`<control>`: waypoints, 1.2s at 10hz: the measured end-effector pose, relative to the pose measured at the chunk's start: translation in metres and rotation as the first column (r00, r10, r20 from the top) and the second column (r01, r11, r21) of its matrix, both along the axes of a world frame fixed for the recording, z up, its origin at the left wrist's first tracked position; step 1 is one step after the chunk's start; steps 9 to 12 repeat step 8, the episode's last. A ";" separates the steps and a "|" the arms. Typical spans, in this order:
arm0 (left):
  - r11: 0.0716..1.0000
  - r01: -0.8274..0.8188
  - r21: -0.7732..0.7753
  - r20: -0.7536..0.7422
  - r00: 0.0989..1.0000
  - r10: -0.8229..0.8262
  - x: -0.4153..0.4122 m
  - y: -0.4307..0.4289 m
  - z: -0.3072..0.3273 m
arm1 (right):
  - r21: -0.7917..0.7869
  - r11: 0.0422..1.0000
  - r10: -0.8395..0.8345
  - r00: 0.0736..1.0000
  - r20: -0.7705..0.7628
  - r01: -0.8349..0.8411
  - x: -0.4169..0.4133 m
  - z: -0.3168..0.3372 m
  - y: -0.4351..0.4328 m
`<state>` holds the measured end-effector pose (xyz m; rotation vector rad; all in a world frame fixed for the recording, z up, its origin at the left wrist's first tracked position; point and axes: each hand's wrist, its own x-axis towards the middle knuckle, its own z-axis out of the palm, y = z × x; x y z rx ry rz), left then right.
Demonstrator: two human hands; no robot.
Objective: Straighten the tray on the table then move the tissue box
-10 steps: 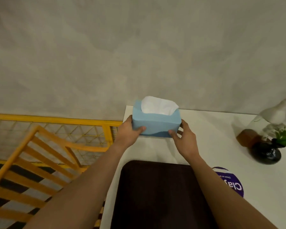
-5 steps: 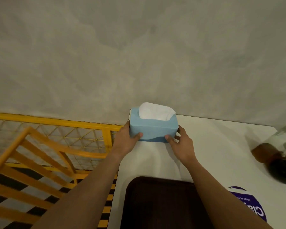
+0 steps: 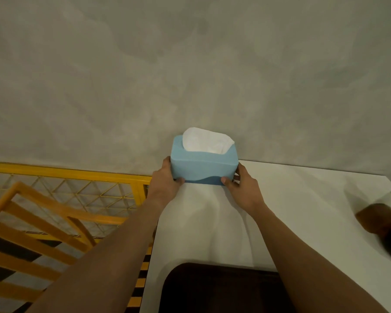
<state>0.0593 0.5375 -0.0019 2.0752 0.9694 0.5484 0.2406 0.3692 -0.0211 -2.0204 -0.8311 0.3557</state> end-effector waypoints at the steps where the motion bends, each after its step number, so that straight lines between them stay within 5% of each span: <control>1: 1.000 -0.005 0.004 0.003 1.000 0.005 0.002 0.005 -0.003 | -0.018 1.000 0.020 1.000 0.014 -0.019 0.005 -0.003 0.005; 6: 1.000 -0.009 0.015 -0.055 0.998 0.010 0.008 0.008 -0.009 | -0.024 1.000 0.018 1.000 0.012 -0.018 0.000 -0.002 0.005; 8: 0.986 0.032 -0.164 -0.033 0.999 -0.038 -0.003 0.015 -0.002 | -0.118 0.993 0.008 1.000 -0.024 -0.011 0.001 0.015 -0.001; 12: 0.986 0.032 -0.164 -0.033 0.999 -0.038 -0.003 0.015 -0.002 | -0.118 0.993 0.008 1.000 -0.024 -0.011 0.001 0.015 -0.001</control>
